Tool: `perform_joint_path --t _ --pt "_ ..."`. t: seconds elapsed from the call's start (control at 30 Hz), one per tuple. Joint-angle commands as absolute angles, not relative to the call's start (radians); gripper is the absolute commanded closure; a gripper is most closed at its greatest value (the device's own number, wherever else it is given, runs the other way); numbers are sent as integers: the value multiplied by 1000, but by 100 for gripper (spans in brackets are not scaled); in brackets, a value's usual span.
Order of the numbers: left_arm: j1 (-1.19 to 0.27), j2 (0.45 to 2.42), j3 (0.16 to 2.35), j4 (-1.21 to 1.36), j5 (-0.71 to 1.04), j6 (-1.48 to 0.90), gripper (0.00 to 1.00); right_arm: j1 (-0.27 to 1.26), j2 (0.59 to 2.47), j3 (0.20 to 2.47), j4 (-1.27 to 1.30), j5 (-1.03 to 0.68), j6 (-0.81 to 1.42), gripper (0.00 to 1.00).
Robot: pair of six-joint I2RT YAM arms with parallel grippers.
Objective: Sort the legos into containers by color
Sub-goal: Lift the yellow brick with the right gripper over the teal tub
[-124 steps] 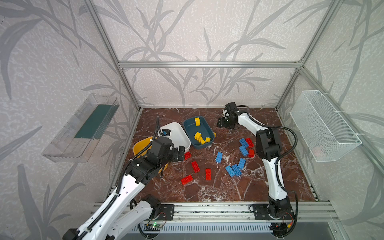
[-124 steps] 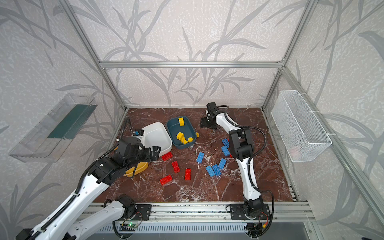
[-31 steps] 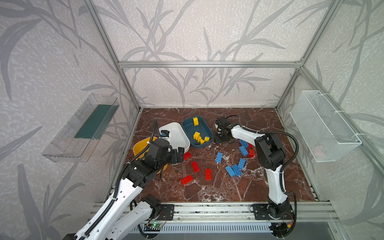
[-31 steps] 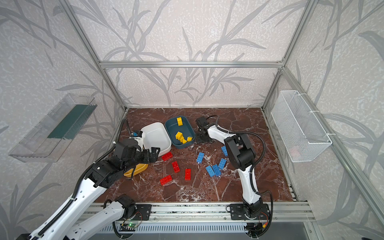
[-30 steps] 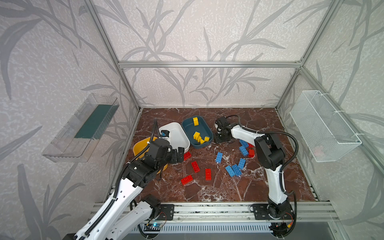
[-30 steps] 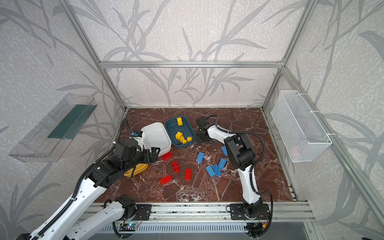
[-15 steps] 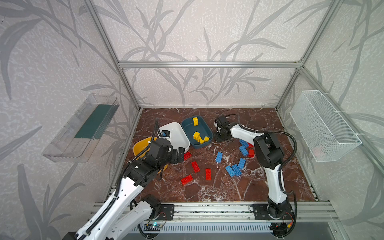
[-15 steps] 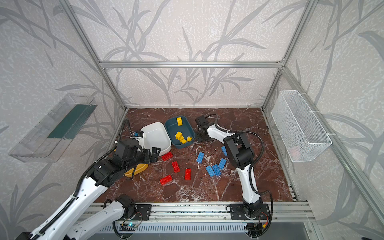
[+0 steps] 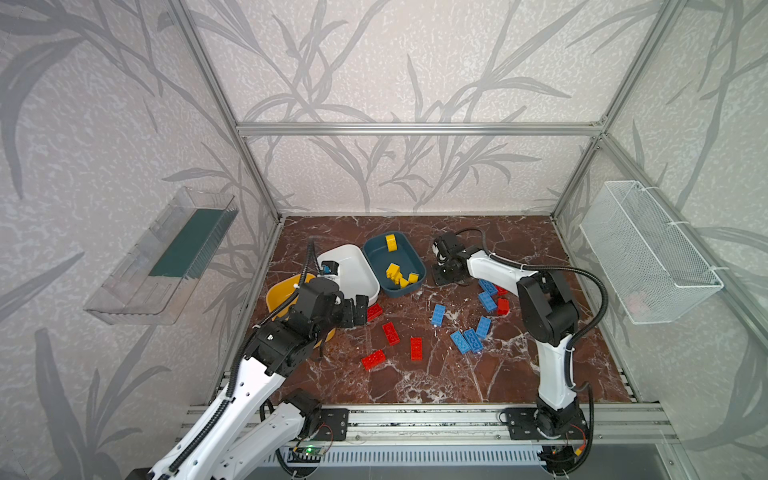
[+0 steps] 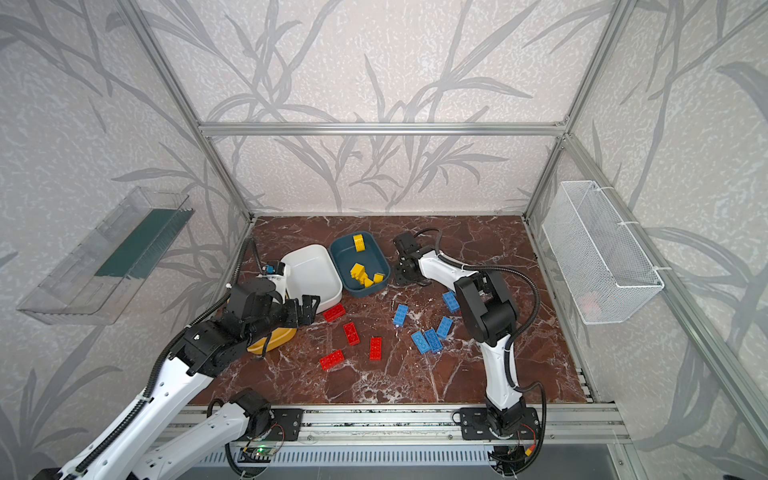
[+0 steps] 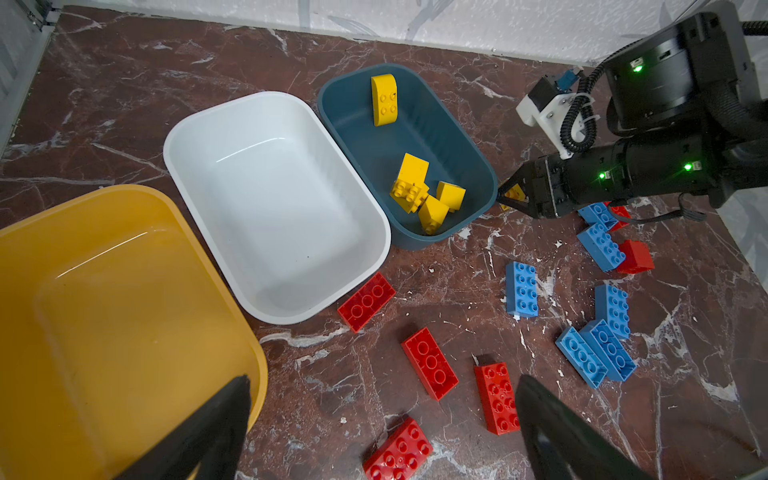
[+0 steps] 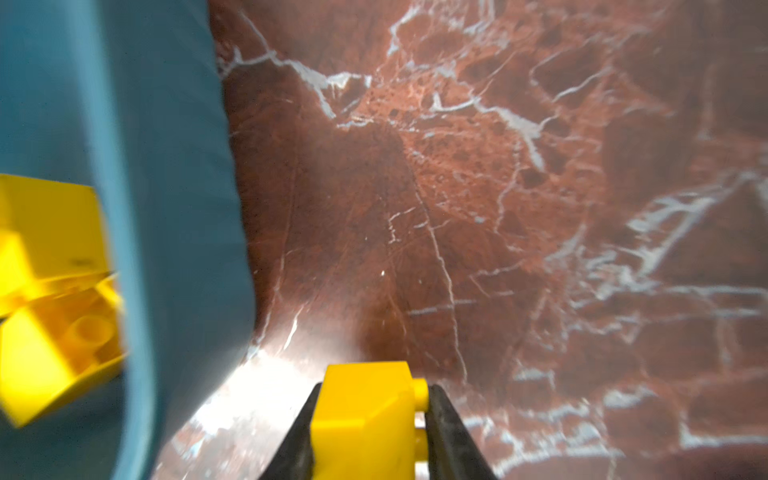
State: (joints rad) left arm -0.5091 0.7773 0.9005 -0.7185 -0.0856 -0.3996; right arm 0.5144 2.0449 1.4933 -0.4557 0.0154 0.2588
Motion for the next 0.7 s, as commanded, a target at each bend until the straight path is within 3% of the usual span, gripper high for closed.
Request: perform_joint_path --t 0.0,0.33,0.67 --pt "-504 752 894 -722 -105 -385 1 514 1944 1477 -498 25 264 72" --pt "-503 724 892 -720 -95 -379 1 562 1873 1542 -546 -13 267 72" --pt "-504 713 890 -723 -85 -376 1 651 2013 1732 -551 -50 299 72"
